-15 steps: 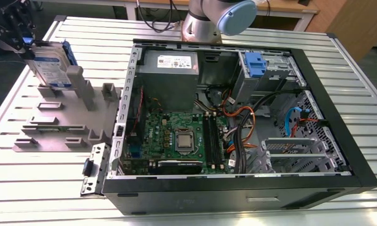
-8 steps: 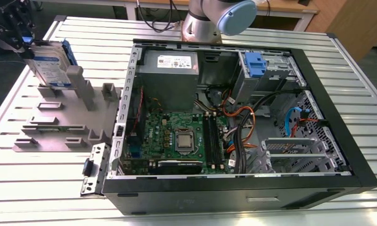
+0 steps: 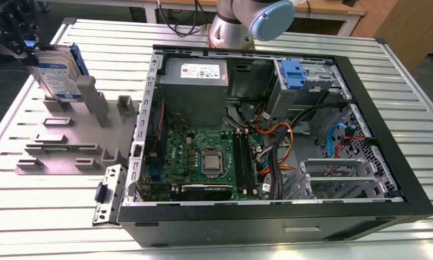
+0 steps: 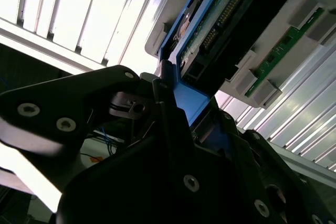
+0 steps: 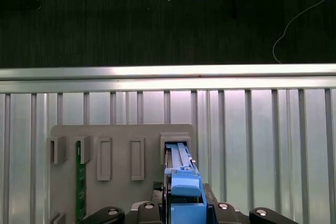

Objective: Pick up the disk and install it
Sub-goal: 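Pick up the disk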

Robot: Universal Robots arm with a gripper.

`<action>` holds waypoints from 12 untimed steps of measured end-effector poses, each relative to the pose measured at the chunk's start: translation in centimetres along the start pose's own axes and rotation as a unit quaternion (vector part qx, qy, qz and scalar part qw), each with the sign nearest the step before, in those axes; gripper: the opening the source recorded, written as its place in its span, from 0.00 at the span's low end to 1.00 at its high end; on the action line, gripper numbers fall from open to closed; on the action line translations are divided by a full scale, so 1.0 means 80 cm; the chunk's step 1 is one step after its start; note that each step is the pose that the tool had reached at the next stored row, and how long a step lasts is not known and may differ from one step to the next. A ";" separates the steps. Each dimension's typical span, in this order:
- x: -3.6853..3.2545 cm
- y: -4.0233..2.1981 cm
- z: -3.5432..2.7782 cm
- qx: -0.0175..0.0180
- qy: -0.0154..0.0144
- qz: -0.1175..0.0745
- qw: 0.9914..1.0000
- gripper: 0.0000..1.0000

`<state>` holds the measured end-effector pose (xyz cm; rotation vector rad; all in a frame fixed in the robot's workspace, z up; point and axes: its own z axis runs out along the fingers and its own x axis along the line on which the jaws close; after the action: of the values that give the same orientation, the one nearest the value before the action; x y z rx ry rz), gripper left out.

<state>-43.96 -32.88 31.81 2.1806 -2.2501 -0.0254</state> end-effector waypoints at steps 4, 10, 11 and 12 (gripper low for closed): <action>0.0000 0.0000 -0.0013 0.000 0.000 0.000 1.000 0.37; 0.0000 0.0001 -0.0053 0.000 0.002 0.000 1.000 0.37; 0.0000 0.0001 -0.0055 0.000 0.004 0.000 1.000 0.37; 0.0000 0.0001 -0.0055 0.000 0.004 0.000 1.000 0.37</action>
<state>-43.95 -32.88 32.25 2.1765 -2.2461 -0.0157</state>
